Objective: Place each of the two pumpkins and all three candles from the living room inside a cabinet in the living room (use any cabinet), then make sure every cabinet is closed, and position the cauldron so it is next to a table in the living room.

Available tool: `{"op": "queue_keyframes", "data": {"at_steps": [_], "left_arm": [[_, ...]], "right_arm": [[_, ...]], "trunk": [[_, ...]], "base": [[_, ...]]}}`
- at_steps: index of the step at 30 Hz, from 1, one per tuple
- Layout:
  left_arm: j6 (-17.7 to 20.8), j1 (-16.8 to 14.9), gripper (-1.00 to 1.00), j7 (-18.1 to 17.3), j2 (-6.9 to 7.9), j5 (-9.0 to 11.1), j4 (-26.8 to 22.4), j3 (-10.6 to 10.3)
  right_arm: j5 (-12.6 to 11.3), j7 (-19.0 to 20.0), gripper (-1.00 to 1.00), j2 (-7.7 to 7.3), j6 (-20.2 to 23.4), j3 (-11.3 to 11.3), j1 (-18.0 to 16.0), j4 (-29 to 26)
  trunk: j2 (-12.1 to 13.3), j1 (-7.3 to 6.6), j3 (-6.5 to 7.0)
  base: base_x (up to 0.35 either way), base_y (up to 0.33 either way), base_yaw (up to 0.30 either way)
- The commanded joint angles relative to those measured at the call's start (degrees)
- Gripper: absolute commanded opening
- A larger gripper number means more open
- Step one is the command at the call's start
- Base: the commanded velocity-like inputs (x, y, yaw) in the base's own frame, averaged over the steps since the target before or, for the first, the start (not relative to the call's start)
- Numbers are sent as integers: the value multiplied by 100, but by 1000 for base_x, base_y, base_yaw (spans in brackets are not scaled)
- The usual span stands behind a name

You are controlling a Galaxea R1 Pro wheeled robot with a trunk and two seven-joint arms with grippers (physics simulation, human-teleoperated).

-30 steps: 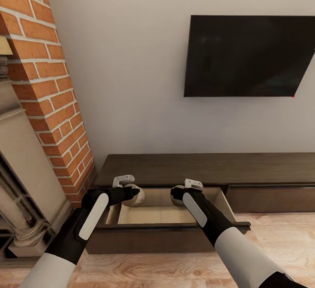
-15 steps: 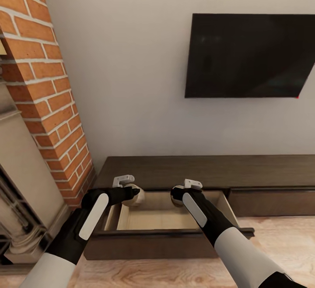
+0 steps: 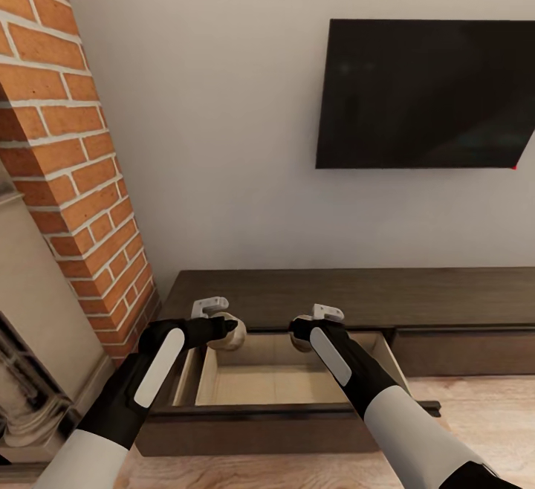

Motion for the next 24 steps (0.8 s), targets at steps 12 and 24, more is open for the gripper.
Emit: {"op": "queue_keyframes", "data": {"at_steps": [12,24], "left_arm": [[10,-6,-100,80,6,54,-20,-9],[-67,-5,-100,129,-3,45,-1,-13]], "right_arm": [[-50,-54,-100,-3,7,18,-5,-8],[-49,-54,-100,-3,7,18,-5,-8]], "trunk": [[-203,110,-95],[-685,373,-311]], "base": [[3,0,0],[0,0,0]]}}
